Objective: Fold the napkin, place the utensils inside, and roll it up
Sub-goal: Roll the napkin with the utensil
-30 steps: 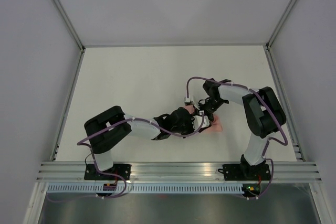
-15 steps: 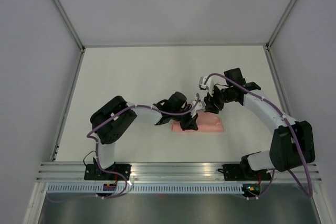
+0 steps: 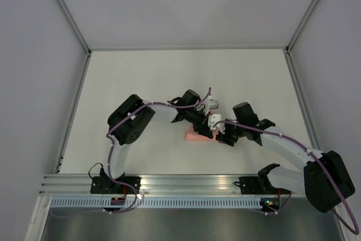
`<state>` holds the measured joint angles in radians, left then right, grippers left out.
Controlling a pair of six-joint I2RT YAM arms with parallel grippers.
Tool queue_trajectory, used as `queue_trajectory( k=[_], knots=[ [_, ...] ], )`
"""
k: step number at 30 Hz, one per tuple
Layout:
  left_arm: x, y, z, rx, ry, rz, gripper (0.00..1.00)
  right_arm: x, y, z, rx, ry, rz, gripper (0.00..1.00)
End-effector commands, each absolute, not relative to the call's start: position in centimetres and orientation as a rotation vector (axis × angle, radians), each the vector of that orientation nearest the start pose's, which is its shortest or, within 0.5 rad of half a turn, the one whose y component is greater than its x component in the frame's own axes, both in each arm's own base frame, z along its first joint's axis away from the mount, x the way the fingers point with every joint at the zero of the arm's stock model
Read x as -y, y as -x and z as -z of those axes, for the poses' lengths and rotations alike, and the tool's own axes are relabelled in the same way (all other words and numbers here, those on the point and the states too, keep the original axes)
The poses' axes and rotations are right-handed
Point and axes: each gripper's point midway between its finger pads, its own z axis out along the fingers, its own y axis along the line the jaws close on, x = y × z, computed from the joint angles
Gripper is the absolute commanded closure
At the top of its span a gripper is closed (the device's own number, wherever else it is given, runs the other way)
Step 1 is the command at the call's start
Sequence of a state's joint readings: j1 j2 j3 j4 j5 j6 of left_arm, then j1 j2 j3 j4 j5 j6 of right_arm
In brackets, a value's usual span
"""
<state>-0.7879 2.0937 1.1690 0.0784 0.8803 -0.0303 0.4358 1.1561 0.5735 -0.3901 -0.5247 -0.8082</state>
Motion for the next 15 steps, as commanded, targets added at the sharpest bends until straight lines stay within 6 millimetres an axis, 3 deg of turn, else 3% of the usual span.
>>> queue_trajectory(
  k=[1,11,15],
  knots=[
    [35.9,-17.8,6.0,-2.574,-1.242,1.296,0.98,-18.1,-22.4,-5.7,-1.713,1.614,-0.329,0.41],
    [36.0,-17.6,6.4,-2.635,-1.174,1.359,0.98,-19.5,-21.5,-3.0,-1.709,1.733,-0.271,0.41],
    [35.9,-17.7,6.6,-2.654,-1.154,1.369,0.98,-19.6,-21.0,-2.2,-1.716,1.763,-0.273,0.48]
  ],
)
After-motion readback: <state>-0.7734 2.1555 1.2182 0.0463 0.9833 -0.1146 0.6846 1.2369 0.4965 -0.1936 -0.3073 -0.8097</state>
